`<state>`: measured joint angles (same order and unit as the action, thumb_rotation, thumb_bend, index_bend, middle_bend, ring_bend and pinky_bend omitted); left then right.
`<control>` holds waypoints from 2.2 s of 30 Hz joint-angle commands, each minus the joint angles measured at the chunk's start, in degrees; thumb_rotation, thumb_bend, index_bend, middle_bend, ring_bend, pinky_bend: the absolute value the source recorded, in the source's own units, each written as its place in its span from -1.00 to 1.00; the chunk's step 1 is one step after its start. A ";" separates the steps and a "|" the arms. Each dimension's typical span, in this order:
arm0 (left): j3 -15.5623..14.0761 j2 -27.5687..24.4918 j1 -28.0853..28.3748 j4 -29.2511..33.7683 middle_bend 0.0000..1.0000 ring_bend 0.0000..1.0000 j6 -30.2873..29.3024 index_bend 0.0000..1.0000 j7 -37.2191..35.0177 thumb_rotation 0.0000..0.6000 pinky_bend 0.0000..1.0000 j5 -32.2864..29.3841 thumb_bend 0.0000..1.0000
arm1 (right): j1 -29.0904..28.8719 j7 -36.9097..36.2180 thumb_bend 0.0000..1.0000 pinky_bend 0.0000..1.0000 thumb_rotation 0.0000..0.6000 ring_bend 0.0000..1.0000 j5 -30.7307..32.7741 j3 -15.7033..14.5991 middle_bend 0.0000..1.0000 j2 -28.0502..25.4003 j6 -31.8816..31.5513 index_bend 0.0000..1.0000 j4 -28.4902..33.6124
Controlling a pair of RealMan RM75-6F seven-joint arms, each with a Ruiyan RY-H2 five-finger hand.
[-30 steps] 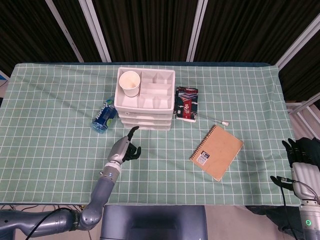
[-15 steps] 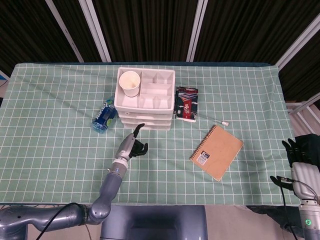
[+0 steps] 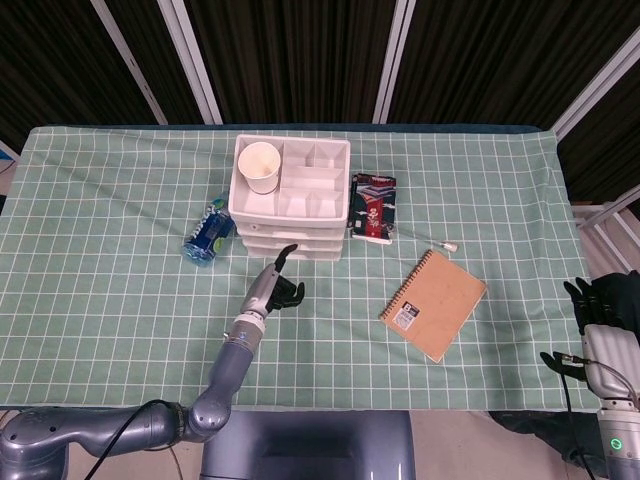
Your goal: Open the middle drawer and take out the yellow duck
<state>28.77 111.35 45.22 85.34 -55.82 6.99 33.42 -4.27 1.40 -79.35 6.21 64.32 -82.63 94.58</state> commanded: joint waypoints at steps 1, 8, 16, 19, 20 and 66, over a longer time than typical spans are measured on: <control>0.43 0.64 0.68 -1.19 1.00 1.00 0.64 -0.88 -0.80 1.00 1.00 -0.49 0.06 | 0.00 -0.02 -0.91 -0.55 1.00 -1.00 0.06 0.01 -1.00 -0.01 0.02 -1.00 0.01; 1.09 1.82 2.09 -3.27 1.00 1.00 1.96 -0.86 -2.35 1.00 1.00 -0.58 0.06 | -0.05 0.01 -0.90 -0.55 1.00 -1.00 0.20 0.02 -1.00 -0.01 0.17 -1.00 0.05; 1.00 2.56 2.67 -4.09 1.00 1.00 2.20 -0.83 -3.64 1.00 1.00 0.65 0.06 | -0.08 -0.08 -0.91 -0.55 1.00 -1.00 0.44 0.07 -1.00 -0.05 0.33 -1.00 0.11; 1.05 2.84 2.81 -4.39 1.00 1.00 2.24 -0.83 -4.26 1.00 1.00 1.17 0.06 | -0.07 -0.10 -0.91 -0.55 1.00 -1.00 0.51 0.07 -1.00 -0.06 0.36 -1.00 0.18; 1.05 2.96 2.86 -4.55 1.00 1.00 2.30 -0.83 -4.54 1.00 1.00 1.33 0.06 | -0.07 -0.10 -0.91 -0.55 1.00 -1.00 0.53 0.07 -1.00 -0.06 0.37 -1.00 0.20; -7.41 -2.49 -1.78 5.06 1.00 1.00 -1.77 -0.50 -4.68 1.00 1.00 12.33 0.08 | 0.12 -0.32 -0.90 -0.55 1.00 -1.00 0.76 0.06 -1.00 -0.19 0.24 -1.00 0.64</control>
<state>23.06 109.70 43.94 89.41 -55.86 1.18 42.13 -4.15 1.07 -78.60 6.27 64.13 -82.40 95.23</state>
